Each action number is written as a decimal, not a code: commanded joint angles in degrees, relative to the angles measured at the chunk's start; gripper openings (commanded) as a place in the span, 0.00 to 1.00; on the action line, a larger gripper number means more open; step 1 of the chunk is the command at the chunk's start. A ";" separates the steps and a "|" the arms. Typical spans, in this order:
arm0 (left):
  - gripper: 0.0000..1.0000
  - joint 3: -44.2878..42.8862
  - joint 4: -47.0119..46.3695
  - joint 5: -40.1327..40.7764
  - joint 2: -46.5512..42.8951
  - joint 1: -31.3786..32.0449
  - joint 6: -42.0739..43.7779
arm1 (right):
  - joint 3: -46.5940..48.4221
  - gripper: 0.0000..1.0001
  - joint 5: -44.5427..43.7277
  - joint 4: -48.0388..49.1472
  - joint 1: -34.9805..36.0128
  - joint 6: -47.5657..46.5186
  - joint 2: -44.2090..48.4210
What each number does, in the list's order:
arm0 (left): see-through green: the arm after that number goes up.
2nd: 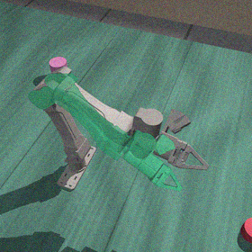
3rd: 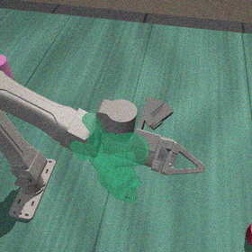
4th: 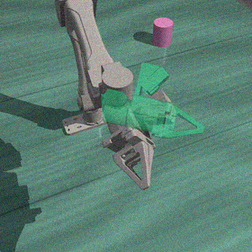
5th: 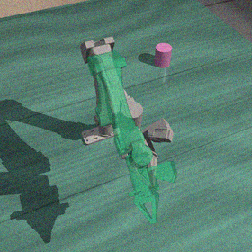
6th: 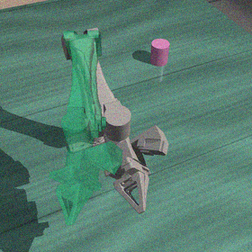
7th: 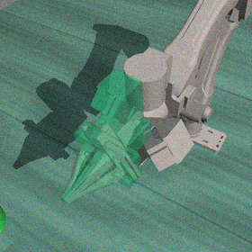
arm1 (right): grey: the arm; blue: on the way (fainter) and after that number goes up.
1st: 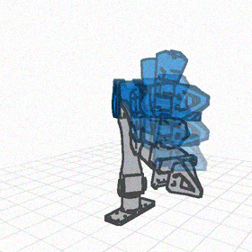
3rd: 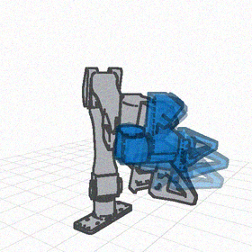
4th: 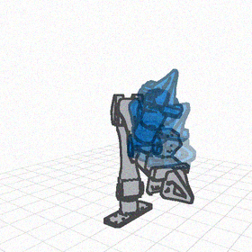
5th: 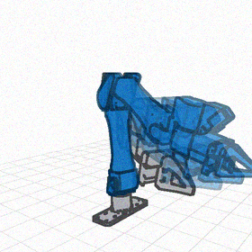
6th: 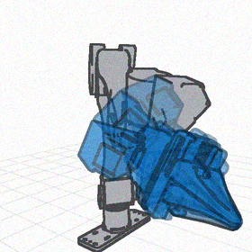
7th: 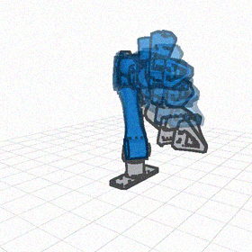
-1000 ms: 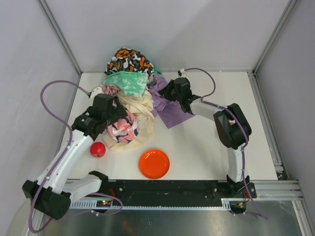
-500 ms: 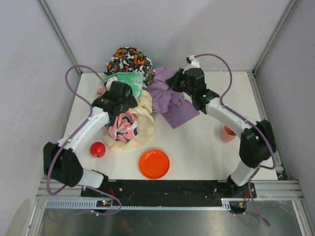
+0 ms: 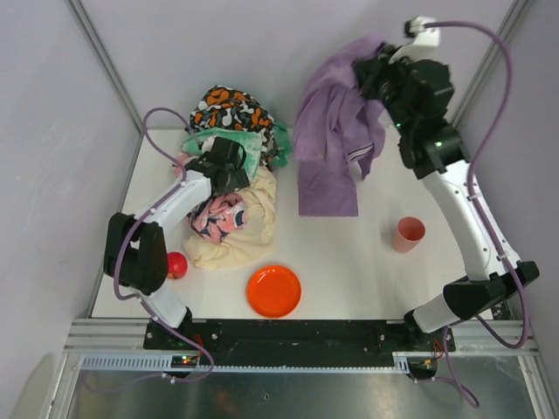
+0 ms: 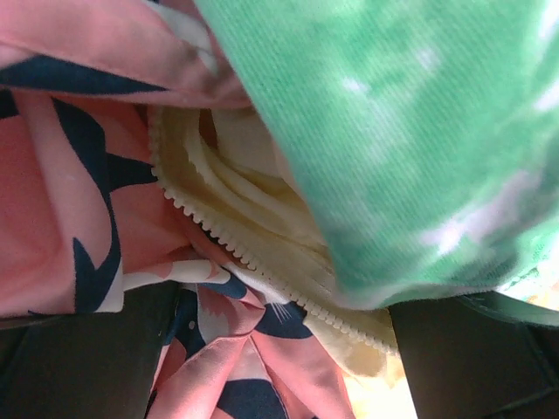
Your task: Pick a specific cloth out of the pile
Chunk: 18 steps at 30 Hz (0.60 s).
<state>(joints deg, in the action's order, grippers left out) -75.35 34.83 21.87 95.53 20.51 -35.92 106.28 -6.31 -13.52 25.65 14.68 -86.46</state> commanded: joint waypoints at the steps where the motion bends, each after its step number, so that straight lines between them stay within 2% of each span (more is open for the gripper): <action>1: 1.00 -1.85 -1.62 2.15 0.56 -1.17 1.24 | 9.22 0.00 -5.48 4.42 -5.00 -5.54 2.67; 5: 1.00 -1.65 -1.63 1.61 0.39 -1.32 1.99 | 16.14 0.00 -7.28 6.37 -10.65 -6.06 0.32; 11: 1.00 -1.13 -1.66 -0.27 -2.84 -1.33 3.43 | 29.34 0.00 -5.29 3.20 -19.46 -6.33 -7.47; 14: 1.00 -1.24 -1.66 -2.46 -5.99 -1.35 4.06 | 29.52 0.00 -1.61 2.75 -23.91 -3.38 -9.33; 18: 1.00 -2.25 -1.63 -5.04 -10.91 -1.35 4.65 | 22.68 0.00 7.18 3.22 -30.04 4.85 -9.42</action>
<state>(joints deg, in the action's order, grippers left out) -75.35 34.87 19.07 92.44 19.66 -32.93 132.57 -7.79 -14.68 -0.10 11.94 -95.44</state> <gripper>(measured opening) 0.994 0.066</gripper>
